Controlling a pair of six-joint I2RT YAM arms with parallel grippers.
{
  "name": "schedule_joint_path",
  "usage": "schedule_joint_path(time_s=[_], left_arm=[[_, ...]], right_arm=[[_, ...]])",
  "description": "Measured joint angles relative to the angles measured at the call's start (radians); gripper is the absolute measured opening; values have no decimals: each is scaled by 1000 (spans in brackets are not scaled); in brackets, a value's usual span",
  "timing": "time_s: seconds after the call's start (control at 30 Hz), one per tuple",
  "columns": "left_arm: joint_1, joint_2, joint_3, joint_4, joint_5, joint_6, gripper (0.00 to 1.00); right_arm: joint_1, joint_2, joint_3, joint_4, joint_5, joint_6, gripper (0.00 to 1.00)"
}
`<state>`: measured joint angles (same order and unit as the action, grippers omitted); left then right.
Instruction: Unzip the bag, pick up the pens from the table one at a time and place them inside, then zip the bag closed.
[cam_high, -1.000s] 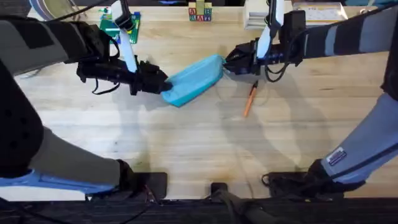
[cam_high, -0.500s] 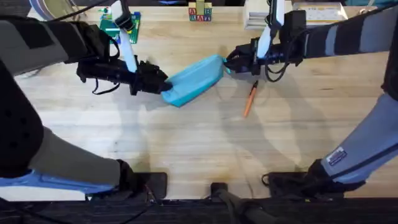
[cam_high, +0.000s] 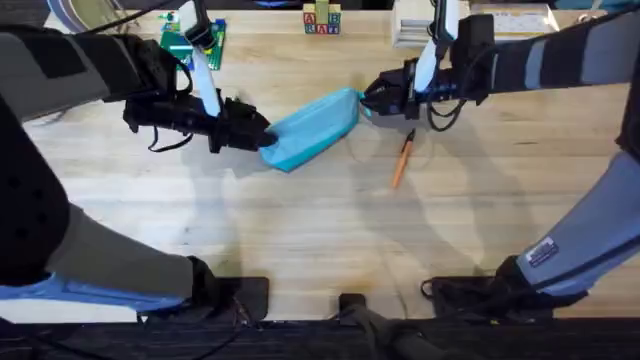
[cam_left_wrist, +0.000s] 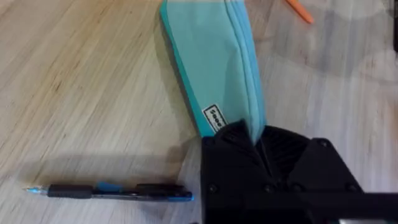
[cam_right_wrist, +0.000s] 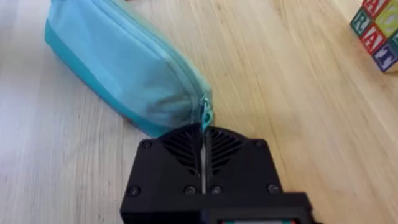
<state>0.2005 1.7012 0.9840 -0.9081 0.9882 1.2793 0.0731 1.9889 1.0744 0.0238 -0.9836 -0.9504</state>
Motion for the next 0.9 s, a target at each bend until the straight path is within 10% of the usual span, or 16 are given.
schedule_joint_path(time_s=[0.9], left_arm=[[0, 0, 0, 0, 0, 0, 42]], right_arm=[[-2, -142, 0, -4, -28, 61, 31]])
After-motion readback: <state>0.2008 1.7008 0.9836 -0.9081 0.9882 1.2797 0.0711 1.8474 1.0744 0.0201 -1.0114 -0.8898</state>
